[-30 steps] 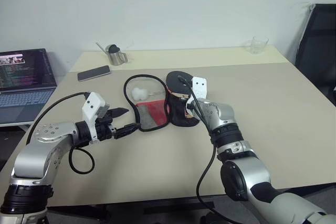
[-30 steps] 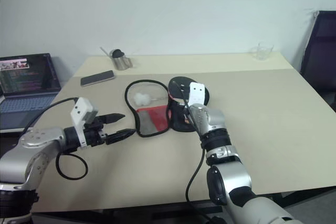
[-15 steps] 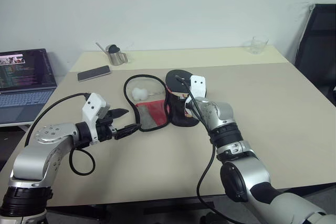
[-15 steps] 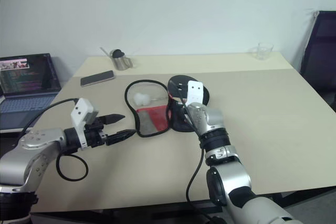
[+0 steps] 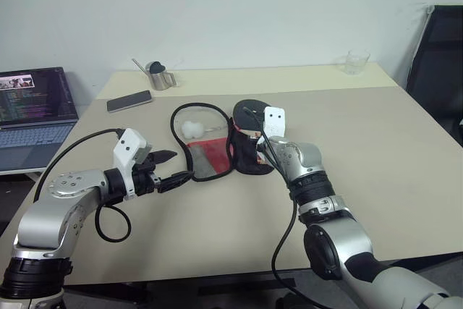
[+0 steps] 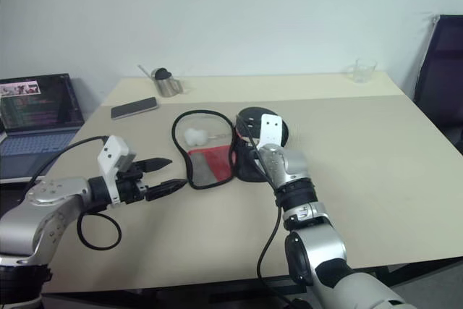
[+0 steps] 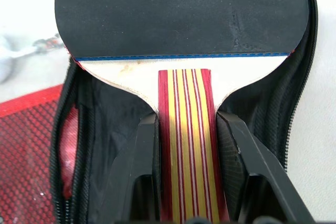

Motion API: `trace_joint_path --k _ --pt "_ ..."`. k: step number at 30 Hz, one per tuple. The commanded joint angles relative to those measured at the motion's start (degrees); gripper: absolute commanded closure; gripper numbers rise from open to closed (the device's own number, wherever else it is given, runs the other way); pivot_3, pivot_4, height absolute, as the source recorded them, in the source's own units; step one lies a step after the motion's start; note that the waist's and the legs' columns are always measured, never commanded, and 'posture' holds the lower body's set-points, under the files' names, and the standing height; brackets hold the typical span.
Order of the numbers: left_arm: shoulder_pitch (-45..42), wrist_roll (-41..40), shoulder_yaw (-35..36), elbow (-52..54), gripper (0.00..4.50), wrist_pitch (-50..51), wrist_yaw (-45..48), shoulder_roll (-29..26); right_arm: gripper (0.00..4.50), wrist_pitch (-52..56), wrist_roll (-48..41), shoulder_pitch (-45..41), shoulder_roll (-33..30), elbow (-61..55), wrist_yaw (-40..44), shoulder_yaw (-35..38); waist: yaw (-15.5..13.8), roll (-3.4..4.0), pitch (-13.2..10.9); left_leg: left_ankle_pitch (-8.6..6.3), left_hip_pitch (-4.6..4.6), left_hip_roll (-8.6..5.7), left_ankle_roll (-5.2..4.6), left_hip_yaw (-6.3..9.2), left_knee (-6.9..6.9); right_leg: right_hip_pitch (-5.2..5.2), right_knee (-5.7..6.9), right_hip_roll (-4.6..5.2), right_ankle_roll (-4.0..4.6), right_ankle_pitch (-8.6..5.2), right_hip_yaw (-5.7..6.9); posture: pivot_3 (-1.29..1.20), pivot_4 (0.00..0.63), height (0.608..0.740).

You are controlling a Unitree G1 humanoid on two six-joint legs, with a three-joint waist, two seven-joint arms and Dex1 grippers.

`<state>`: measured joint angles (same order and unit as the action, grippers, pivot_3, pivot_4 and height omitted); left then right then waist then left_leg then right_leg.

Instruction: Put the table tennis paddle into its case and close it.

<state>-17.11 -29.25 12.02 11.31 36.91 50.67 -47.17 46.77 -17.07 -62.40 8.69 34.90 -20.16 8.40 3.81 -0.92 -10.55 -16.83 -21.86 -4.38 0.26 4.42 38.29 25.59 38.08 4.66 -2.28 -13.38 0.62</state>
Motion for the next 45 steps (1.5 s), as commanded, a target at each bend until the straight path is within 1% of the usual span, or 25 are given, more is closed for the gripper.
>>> trace_joint_path --k 1,2,5,6,9,15,19,22,25,26,28,32,33,36,38,41,43,45 --pt "0.0 -0.8 2.2 2.0 0.30 -0.6 0.0 -1.0 2.66 -1.3 -1.4 1.2 5.9 -1.6 0.7 0.4 0.0 0.00 0.0 0.00 0.00 0.00 0.00 0.00 0.00 0.00 0.00 0.00 0.00 0.00 0.00 0.00 0.150 0.740" --pt "0.1 -0.8 2.2 2.1 0.30 -0.6 0.0 -1.0 2.41 -1.2 -1.5 1.3 6.0 -1.6 0.8 0.4 0.0 0.00 0.0 0.00 0.00 0.00 0.00 0.00 0.00 0.00 0.00 0.00 0.00 0.00 -0.01 0.00 0.150 0.740" --pt "0.2 -0.9 2.4 2.3 0.30 -0.5 0.0 -1.0 1.46 -1.0 -1.6 1.6 6.1 -1.8 0.8 0.1 0.0 -0.01 0.0 0.00 0.00 0.00 0.00 0.00 0.00 0.00 0.00 0.00 0.00 0.00 0.00 0.00 0.150 0.740" --pt "0.3 -0.9 2.4 2.3 0.30 -0.5 0.0 -1.0 1.03 -1.1 -1.7 1.7 6.1 -1.8 0.9 0.1 0.0 -0.01 0.0 0.00 0.01 0.00 0.00 0.00 0.00 0.00 0.00 0.00 0.00 0.00 0.00 0.00 0.150 0.740" --pt "0.4 -0.8 2.4 2.2 0.30 -0.6 0.0 -1.0 0.01 -1.0 -2.2 1.9 6.1 -1.8 1.3 0.0 0.0 -0.01 0.0 0.00 0.01 0.00 0.00 0.00 0.01 -0.01 0.01 0.00 0.01 0.00 0.00 0.00 0.150 0.740" --pt "0.0 -0.6 2.4 1.4 0.30 -0.9 0.0 -0.8 0.01 -0.5 -3.0 2.1 6.0 -2.0 2.2 -0.4 0.0 -0.01 0.0 0.00 0.01 0.00 0.00 0.00 0.01 -0.01 0.01 0.00 0.01 0.01 -0.01 0.00 0.150 0.740" --pt "-1.1 0.3 2.2 -0.2 0.30 -1.4 -0.9 -0.4 0.01 0.0 -3.2 1.7 4.5 -3.1 4.2 -0.8 0.0 -0.01 0.0 0.00 0.01 0.01 0.00 0.00 0.01 -0.01 0.02 -0.01 0.01 0.01 0.00 0.00 0.150 0.740" --pt "-2.7 2.0 2.0 -2.8 0.30 -2.4 -2.4 -0.3 0.01 2.1 -3.1 1.5 1.0 -6.4 7.7 -1.6 -0.1 -0.01 0.0 0.00 0.01 0.01 0.00 0.01 0.02 -0.01 0.02 -0.01 0.01 0.01 0.01 0.00 0.150 0.740" --pt "-4.1 3.0 1.9 -5.4 0.30 -3.0 -2.9 -0.7 0.01 4.2 -2.9 1.2 -3.9 -10.0 12.3 -1.7 -0.1 -0.03 0.0 0.00 0.01 0.00 0.00 0.00 0.03 -0.01 0.02 -0.01 0.02 0.01 0.01 0.00 0.150 0.740" --pt "-4.4 3.3 1.9 -6.3 0.30 -3.2 -2.8 -1.0 0.01 4.9 -3.1 1.2 -5.6 -11.0 14.5 -1.8 -0.1 -0.03 0.0 0.00 0.00 0.00 0.00 0.00 0.04 -0.01 0.02 -0.01 0.02 0.01 0.01 0.00 0.150 0.740" --pt "-5.2 3.9 2.3 -8.8 0.30 -3.6 -2.7 -1.6 0.01 6.0 -4.0 1.6 -10.3 -14.4 21.9 -3.1 -0.4 -0.03 0.0 0.00 -0.01 -0.01 0.00 0.01 0.06 -0.02 0.01 -0.01 0.01 0.01 0.02 0.00 0.150 0.740" --pt "-7.0 5.2 2.2 -14.0 0.30 -4.7 -2.0 -2.6 0.01 9.3 -6.8 3.8 -21.8 -22.9 37.3 -6.5 -0.6 -0.03 0.0 -0.01 -0.03 -0.01 -0.02 0.01 0.07 -0.04 -0.02 -0.02 0.01 0.01 0.06 0.00 0.150 0.740" --pt "-7.9 5.6 2.0 -15.7 0.30 -4.7 -2.3 -2.4 0.01 9.8 -7.7 5.0 -25.7 -25.2 41.9 -7.4 -0.6 -0.05 0.0 -0.01 -0.03 0.00 -0.03 0.02 0.07 -0.04 -0.02 -0.02 0.01 0.01 0.07 0.00 0.150 0.740" --pt "-11.8 7.2 0.4 -21.5 0.30 -4.8 -3.9 -1.0 0.01 11.8 -10.2 8.8 -33.8 -29.9 52.0 -9.3 -1.0 -0.07 0.0 -0.02 -0.03 0.00 -0.04 0.03 0.09 -0.06 -0.03 -0.03 0.01 0.01 0.10 0.00 0.150 0.740" --pt "-15.0 9.3 -2.2 -25.6 0.30 -6.0 -3.6 0.1 0.01 10.0 -11.6 12.4 -38.9 -34.0 59.3 -10.6 -1.2 -0.09 0.1 -0.04 0.00 0.01 -0.06 0.04 0.14 -0.16 -0.05 -0.03 0.00 0.02 0.16 0.00 0.150 0.740" --pt "-19.0 11.3 -4.7 -30.7 0.30 -7.6 -2.6 1.3 0.01 4.8 -12.9 17.2 -43.8 -40.4 68.7 -12.0 -1.3 -0.10 0.1 -0.08 0.01 0.01 -0.13 0.00 0.28 -0.21 -0.02 -0.04 -0.01 0.02 0.15 0.00 0.150 0.740" --pt "-21.5 13.0 -6.2 -34.2 0.30 -7.9 -2.8 2.0 0.01 2.0 -13.2 19.6 -46.0 -43.2 72.9 -12.4 -1.1 -0.12 0.0 -0.13 -0.03 0.04 -0.19 0.00 0.45 -0.21 0.02 -0.07 -0.02 0.03 0.16 0.00 0.150 0.740" --pt "-25.6 15.4 -8.1 -40.0 0.30 -7.1 -5.2 3.9 0.01 0.6 -14.4 21.3 -47.2 -45.4 76.0 -11.3 -1.3 -0.16 0.0 -0.13 -0.03 0.03 -0.19 0.02 0.52 -0.24 0.06 -0.07 -0.06 0.06 0.17 0.00 0.150 0.740"
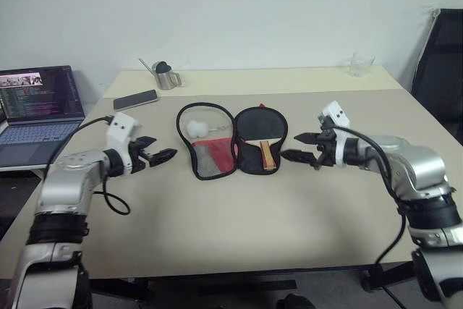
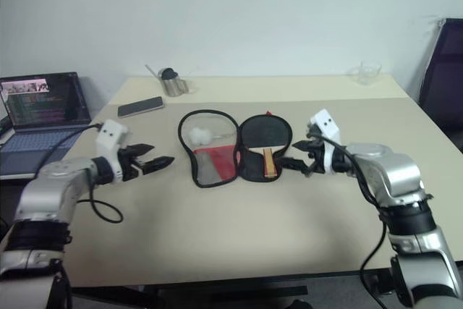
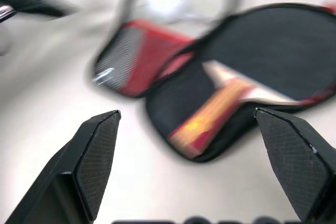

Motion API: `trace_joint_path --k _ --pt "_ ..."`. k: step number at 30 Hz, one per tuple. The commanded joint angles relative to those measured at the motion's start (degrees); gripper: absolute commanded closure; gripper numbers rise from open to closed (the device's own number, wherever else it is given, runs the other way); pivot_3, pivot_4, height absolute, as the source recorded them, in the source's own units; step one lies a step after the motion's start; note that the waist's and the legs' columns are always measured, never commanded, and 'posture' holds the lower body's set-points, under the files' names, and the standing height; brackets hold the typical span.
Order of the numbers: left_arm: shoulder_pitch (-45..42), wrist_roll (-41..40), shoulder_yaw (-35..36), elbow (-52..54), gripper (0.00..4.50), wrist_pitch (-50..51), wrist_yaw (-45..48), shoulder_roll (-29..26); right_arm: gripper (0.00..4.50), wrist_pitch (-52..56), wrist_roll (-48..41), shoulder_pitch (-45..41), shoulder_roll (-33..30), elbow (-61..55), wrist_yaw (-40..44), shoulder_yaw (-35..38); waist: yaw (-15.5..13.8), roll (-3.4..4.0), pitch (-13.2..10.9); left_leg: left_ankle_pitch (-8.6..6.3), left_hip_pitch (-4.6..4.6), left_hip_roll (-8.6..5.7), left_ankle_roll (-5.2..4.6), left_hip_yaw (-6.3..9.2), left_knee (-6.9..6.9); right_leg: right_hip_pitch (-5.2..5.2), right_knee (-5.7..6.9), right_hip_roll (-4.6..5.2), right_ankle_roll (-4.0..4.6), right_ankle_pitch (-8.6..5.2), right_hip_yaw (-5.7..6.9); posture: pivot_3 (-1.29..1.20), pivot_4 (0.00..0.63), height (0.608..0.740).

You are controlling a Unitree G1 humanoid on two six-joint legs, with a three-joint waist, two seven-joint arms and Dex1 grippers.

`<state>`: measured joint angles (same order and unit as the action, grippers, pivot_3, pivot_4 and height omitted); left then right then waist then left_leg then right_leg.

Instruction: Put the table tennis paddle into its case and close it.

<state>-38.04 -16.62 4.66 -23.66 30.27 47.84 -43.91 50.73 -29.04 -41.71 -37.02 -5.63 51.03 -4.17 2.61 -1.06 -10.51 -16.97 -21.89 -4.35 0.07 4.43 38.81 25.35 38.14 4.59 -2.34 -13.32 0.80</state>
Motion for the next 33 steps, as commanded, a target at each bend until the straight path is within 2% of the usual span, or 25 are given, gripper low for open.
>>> trace_joint_path --k 1,2,5,9,14,15,21,28,31,33 --pt "-6.9 4.4 -2.1 -8.2 0.30 -0.6 -3.6 2.1 0.01 -3.9 -2.9 1.0 -1.7 -5.3 5.5 1.9 -0.1 -0.04 0.0 0.00 0.01 0.02 0.00 0.02 0.05 -0.04 -0.01 -0.02 -0.02 0.02 0.02 0.00 0.150 0.740" --pt "-8.8 5.4 -2.8 -10.8 0.30 -0.7 -4.6 3.3 0.01 -4.2 -3.2 1.0 -1.6 -5.3 5.7 2.3 -0.4 -0.05 0.0 0.00 0.02 0.02 0.00 0.01 0.08 -0.05 -0.02 -0.05 -0.03 0.07 0.01 0.00 0.150 0.740" --pt "-12.3 6.8 -2.9 -16.0 1.18 -1.6 -5.9 5.0 0.00 -4.5 -3.5 0.5 -1.4 -5.5 5.7 3.1 -0.7 -0.09 0.0 0.00 0.02 -0.01 0.00 0.00 0.16 -0.10 -0.08 -0.06 -0.11 0.21 0.00 0.00 0.150 0.740" --pt "-13.7 8.7 -3.9 -19.1 2.53 -2.8 -5.0 5.8 0.00 -4.5 -4.3 0.8 -2.4 -6.6 6.5 3.7 -0.7 -0.09 0.0 0.01 0.00 0.00 0.01 -0.04 0.16 -0.03 -0.10 -0.05 -0.12 0.25 -0.08 0.00 0.150 0.740" --pt "-15.5 10.5 -4.4 -22.7 4.31 -3.9 -6.8 8.4 0.00 -5.6 -0.9 0.2 -2.2 -4.6 3.1 2.6 -1.1 -0.12 0.0 0.01 -0.05 -0.06 0.02 -0.01 0.17 -0.05 -0.16 0.03 -0.12 0.25 -0.07 0.00 0.150 0.740" --pt "-15.7 10.4 -4.1 -22.9 4.47 -3.9 -6.8 9.1 0.00 -5.7 -0.4 -0.1 -1.9 -3.9 2.4 2.7 -1.1 -0.13 0.0 0.01 -0.06 -0.06 0.02 -0.01 0.18 -0.05 -0.15 0.04 -0.13 0.25 -0.07 0.00 0.150 0.740" --pt "-15.9 8.1 -3.8 -18.3 4.47 -2.4 -4.4 15.6 0.00 -6.6 1.3 0.0 -2.1 -3.1 2.5 1.9 -1.2 -0.16 0.0 0.01 -0.11 -0.06 0.02 -0.01 0.19 -0.04 -0.16 0.05 -0.13 0.25 -0.05 0.00 0.150 0.740" --pt "-18.0 -0.7 -0.1 -4.6 4.47 5.1 -2.7 22.1 0.00 -7.7 1.6 0.3 -5.0 -2.7 3.9 3.4 -1.1 -0.17 0.0 0.01 -0.15 -0.04 0.02 -0.01 0.20 -0.02 -0.16 0.06 -0.13 0.25 -0.06 0.00 0.150 0.740" --pt "-23.5 -4.8 2.5 -2.5 4.47 8.6 -6.2 26.6 0.00 -9.3 2.7 -1.0 -6.5 0.1 3.2 4.8 -1.3 -0.22 0.0 0.02 -0.15 -0.05 0.03 0.00 0.22 -0.05 -0.16 0.06 -0.13 0.25 -0.04 0.00 0.150 0.740" --pt "-28.9 -4.3 3.2 -7.1 4.47 8.2 -12.2 31.6 0.00 -10.6 3.8 -2.0 -7.6 2.7 2.3 6.2 -1.8 -0.26 0.0 0.02 -0.17 -0.07 0.02 -0.01 0.29 -0.06 -0.16 0.07 -0.18 0.28 -0.03 0.00 0.150 0.740"
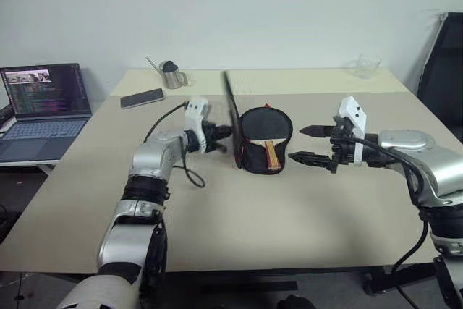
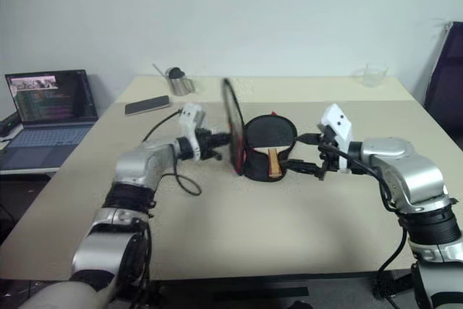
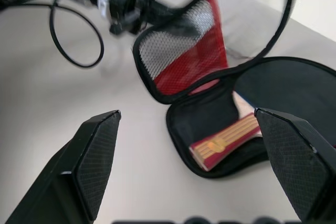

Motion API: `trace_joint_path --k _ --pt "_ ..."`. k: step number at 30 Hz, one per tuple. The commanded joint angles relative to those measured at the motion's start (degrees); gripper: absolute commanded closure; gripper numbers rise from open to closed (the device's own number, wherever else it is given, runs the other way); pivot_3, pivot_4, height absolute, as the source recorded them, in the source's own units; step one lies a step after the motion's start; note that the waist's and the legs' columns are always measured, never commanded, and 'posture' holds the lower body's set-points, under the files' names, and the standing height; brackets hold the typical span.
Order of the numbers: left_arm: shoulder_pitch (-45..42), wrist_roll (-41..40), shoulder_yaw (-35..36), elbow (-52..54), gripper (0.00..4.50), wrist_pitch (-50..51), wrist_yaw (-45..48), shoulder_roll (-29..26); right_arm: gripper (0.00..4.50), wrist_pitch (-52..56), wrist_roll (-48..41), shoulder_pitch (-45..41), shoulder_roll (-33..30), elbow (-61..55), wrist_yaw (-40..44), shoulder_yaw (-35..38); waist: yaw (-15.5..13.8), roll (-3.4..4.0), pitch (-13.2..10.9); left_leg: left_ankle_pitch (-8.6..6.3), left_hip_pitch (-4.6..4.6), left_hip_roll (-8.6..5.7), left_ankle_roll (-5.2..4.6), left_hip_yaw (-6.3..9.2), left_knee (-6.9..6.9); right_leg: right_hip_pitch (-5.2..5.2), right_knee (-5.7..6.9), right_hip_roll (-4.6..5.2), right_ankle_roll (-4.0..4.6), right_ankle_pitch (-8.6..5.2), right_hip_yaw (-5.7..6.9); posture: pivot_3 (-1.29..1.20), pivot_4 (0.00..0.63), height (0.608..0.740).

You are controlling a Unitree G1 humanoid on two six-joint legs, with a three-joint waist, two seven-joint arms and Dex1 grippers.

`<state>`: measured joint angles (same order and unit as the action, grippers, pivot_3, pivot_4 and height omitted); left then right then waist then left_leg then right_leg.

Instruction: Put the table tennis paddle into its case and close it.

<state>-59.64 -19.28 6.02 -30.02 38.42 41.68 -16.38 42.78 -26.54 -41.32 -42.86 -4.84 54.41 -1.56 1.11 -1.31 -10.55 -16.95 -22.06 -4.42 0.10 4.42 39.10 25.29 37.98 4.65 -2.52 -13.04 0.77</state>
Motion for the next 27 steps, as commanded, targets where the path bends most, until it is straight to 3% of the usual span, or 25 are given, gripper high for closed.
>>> trace_joint_path --k 1,4,7,10,15,22,27 --pt "-8.8 0.2 0.6 -3.5 4.47 -0.9 -9.2 7.0 0.00 -3.1 1.7 -2.8 -2.4 2.9 -1.4 4.3 -0.7 -0.01 0.0 0.00 -0.02 -0.01 0.00 0.00 0.01 0.00 -0.02 0.00 -0.02 0.01 0.01 0.00 0.150 0.740" --pt "-8.6 4.2 -0.9 -10.2 4.47 -7.1 -18.7 14.8 0.00 -3.3 1.5 -2.8 -3.5 3.1 -2.0 6.1 -1.3 0.05 0.1 0.00 0.09 -0.02 0.00 -0.07 -0.05 -0.12 -0.12 0.02 -0.03 0.01 -0.02 0.00 0.150 0.740" --pt "-6.8 5.3 -1.1 -10.1 4.47 -10.4 -20.2 16.3 0.00 -2.0 0.8 -1.5 -3.7 1.0 -3.2 7.0 -0.8 0.00 0.1 -0.01 0.15 0.01 -0.01 -0.19 -0.12 -0.11 -0.18 0.02 -0.04 0.02 -0.08 0.00 0.150 0.740" --pt "-4.7 1.1 0.2 -2.3 4.47 -10.5 -12.2 12.9 0.00 0.8 -0.8 0.5 -2.7 -1.1 -5.5 8.8 0.3 -0.03 0.0 -0.01 0.09 0.13 -0.01 -0.39 -0.18 0.18 0.06 -0.05 -0.02 0.03 -0.16 0.00 0.150 0.740" --pt "1.9 -7.4 0.4 14.8 4.47 -2.3 5.3 -0.8 0.00 11.0 -6.0 -0.1 7.0 1.4 -17.6 15.3 1.0 0.05 0.1 0.01 0.13 0.19 0.02 -0.45 -0.14 0.20 0.10 -0.11 0.09 0.09 -0.29 0.00 0.150 0.740" --pt "13.7 -11.9 1.9 27.3 2.14 5.1 15.5 -19.6 0.00 19.8 -8.6 0.0 20.6 6.5 -31.1 20.0 0.6 0.17 0.1 0.01 0.25 0.12 0.01 -0.22 -0.09 0.00 0.06 -0.10 0.10 0.10 -0.30 0.00 0.150 0.740" --pt "18.9 -11.0 5.8 25.5 0.34 4.1 17.1 -29.1 0.00 20.8 -7.9 -0.8 27.1 11.0 -38.0 21.5 0.4 0.17 0.1 0.01 0.16 0.10 0.01 -0.13 -0.09 0.04 0.00 -0.10 0.10 0.10 -0.22 0.00 0.150 0.740"
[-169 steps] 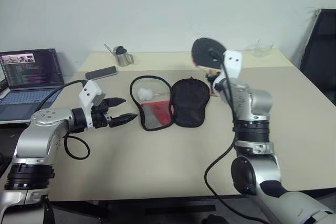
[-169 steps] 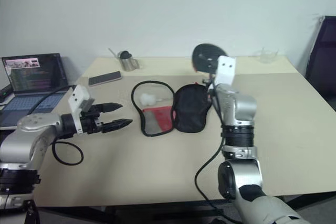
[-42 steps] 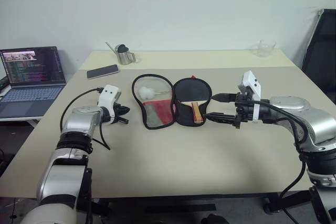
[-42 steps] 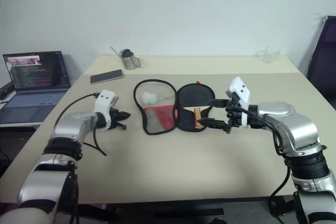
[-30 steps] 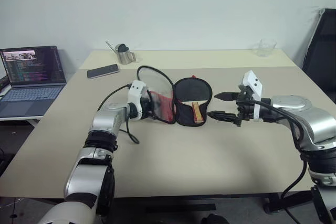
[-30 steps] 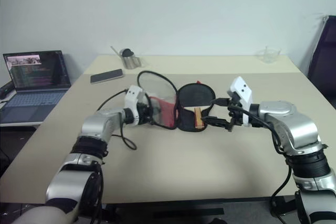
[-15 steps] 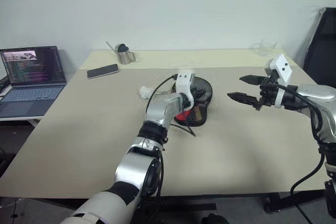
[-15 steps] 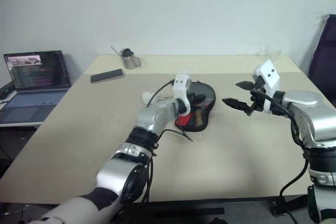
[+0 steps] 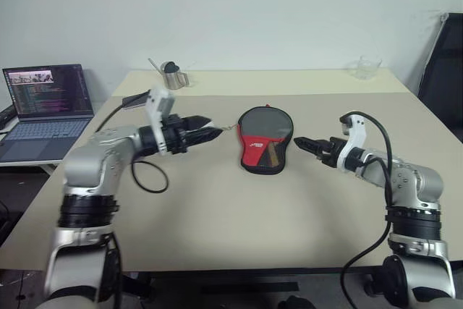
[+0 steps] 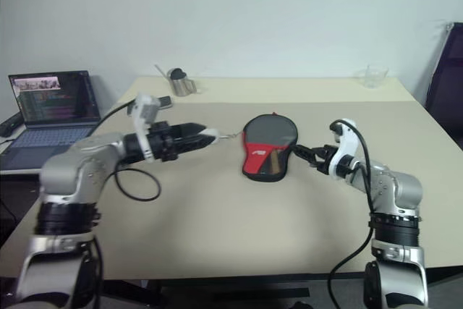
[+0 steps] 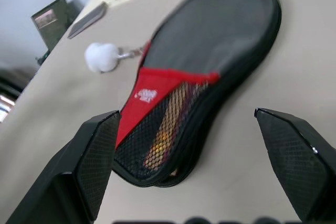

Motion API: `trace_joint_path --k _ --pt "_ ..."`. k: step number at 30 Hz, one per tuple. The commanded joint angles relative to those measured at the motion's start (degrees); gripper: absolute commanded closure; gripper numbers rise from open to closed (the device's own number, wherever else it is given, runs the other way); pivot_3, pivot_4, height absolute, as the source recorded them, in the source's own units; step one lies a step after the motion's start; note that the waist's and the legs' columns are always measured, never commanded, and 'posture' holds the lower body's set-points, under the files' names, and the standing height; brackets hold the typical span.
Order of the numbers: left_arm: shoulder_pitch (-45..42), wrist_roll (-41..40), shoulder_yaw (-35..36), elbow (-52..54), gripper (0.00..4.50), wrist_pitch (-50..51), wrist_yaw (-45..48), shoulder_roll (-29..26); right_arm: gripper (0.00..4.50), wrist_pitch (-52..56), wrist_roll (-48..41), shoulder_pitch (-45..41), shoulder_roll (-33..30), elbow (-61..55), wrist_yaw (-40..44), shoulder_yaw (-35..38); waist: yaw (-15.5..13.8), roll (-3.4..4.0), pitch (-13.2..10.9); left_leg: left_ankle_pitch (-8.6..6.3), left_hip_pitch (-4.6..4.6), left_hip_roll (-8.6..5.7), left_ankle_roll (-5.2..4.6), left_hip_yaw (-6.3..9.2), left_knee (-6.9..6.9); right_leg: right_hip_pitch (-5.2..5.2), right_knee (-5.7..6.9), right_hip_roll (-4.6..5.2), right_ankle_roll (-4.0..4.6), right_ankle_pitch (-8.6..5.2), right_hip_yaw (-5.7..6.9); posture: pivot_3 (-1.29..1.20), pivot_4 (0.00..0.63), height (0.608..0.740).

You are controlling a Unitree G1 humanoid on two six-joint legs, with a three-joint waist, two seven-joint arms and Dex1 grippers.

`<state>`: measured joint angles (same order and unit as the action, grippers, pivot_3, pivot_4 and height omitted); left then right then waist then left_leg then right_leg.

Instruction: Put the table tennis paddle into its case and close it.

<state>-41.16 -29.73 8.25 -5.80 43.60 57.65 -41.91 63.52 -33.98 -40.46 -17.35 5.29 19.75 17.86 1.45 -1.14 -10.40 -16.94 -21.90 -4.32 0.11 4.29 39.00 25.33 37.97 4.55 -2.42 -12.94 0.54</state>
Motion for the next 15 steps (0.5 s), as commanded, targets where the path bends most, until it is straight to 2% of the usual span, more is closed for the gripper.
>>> trace_joint_path --k 1,2,5,8,11,15 --pt "1.4 -0.3 3.6 1.4 0.03 -1.6 1.6 -4.8 0.00 0.3 -0.3 -1.8 2.3 1.6 -4.6 2.3 0.1 0.00 0.0 0.00 0.00 0.00 0.00 0.00 0.00 -0.01 0.00 0.00 0.00 0.00 0.00 0.00 0.150 0.740" --pt "2.8 2.8 3.0 0.1 0.03 -4.4 -0.5 -5.9 0.00 0.8 -0.6 -1.9 3.9 2.5 -6.3 3.0 0.1 0.01 0.0 0.00 0.01 0.00 0.00 0.00 -0.01 -0.01 0.01 0.00 0.00 0.00 0.00 0.00 0.150 0.740" --pt "6.5 5.0 4.2 -1.0 0.03 -6.9 -3.0 -7.2 0.00 2.3 -1.2 -1.8 7.1 3.8 -9.2 3.6 0.2 0.03 0.0 0.00 0.10 0.01 0.00 -0.03 -0.05 -0.03 0.02 0.00 0.00 0.00 -0.02 0.00 0.150 0.740" --pt "11.8 3.7 4.2 4.2 0.03 -6.0 -0.8 -8.5 0.00 2.5 -2.2 -2.0 8.6 5.1 -10.2 5.0 0.4 0.03 0.0 -0.01 0.07 0.02 -0.01 -0.03 -0.05 -0.01 0.03 0.00 0.00 0.00 -0.04 0.00 0.150 0.740" --pt "19.0 1.6 1.9 13.1 0.03 -3.4 4.4 -12.2 0.00 1.8 -4.1 -2.0 10.9 5.9 -10.4 6.5 0.4 0.02 0.0 -0.01 0.00 0.03 -0.02 -0.02 -0.05 0.02 0.00 0.00 0.00 0.00 -0.04 0.00 0.150 0.740" --pt "20.5 -1.0 3.3 18.0 0.03 -1.3 3.0 -11.9 0.00 2.4 -6.6 -2.6 14.7 7.3 -12.1 8.9 0.3 0.02 0.0 -0.02 0.02 0.05 -0.03 0.03 -0.09 -0.02 -0.04 0.00 0.00 0.00 0.02 0.00 0.150 0.740"
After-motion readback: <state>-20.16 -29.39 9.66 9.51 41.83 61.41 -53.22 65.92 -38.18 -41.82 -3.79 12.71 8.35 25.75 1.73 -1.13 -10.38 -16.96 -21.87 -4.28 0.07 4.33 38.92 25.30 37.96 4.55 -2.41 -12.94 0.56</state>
